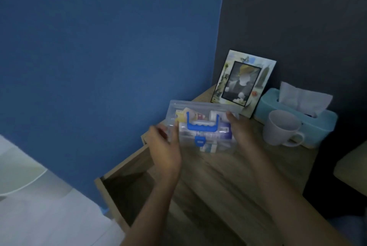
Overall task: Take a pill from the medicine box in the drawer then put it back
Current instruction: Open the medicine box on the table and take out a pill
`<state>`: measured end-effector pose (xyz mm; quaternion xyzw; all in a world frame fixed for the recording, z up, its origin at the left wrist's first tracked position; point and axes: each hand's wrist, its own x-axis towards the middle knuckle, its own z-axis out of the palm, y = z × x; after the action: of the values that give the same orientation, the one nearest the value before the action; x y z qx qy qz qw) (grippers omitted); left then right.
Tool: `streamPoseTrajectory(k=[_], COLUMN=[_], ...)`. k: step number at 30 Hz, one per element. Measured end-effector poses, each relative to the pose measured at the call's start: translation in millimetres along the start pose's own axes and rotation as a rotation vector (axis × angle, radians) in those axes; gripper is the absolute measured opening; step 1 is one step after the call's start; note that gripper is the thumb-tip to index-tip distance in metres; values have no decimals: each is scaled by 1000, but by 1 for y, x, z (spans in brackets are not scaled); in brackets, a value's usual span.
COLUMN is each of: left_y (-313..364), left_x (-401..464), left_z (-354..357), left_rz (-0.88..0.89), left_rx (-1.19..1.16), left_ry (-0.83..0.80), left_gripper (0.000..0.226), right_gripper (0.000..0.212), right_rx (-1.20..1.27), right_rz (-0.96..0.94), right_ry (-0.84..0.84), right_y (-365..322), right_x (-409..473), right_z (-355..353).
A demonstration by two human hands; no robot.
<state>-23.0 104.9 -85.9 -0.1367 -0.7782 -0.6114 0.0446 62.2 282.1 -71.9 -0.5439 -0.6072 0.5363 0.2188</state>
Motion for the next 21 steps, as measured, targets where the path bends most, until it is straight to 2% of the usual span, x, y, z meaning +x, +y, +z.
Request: streamPoseTrajectory(k=[1,4,5,8,12,17,21], left_y=[0,-1,0,2,1,-3,-5], left_x=[-17,-41,-41,-38,-44,-53,-53], left_z=[3,22,27,39,42,43,38], left_rz=[-73,-395,-448,-465,-430,-416,-417], left_rx=[-31,29,23,-50,-58,-206,-316], left_ry=[-105,-622,-685,-620,-605,-623,-658], left_gripper=[37,79,83,79,85,62,51], right_gripper=[63,63,62,61,54,51,40], right_rx=[-4,16,11,-13,-42,-17,22], right_rz=[-1,-22,-26,-12,0,8,-20], right_ry=[3,5,1,-34,-63,-76,-66], right_y=[-1,-3,-2,1,6,12,11], right_x=[-1,-2,-2,2,5,5,3], right_z=[0,0,0,-4,-18,-25,-24])
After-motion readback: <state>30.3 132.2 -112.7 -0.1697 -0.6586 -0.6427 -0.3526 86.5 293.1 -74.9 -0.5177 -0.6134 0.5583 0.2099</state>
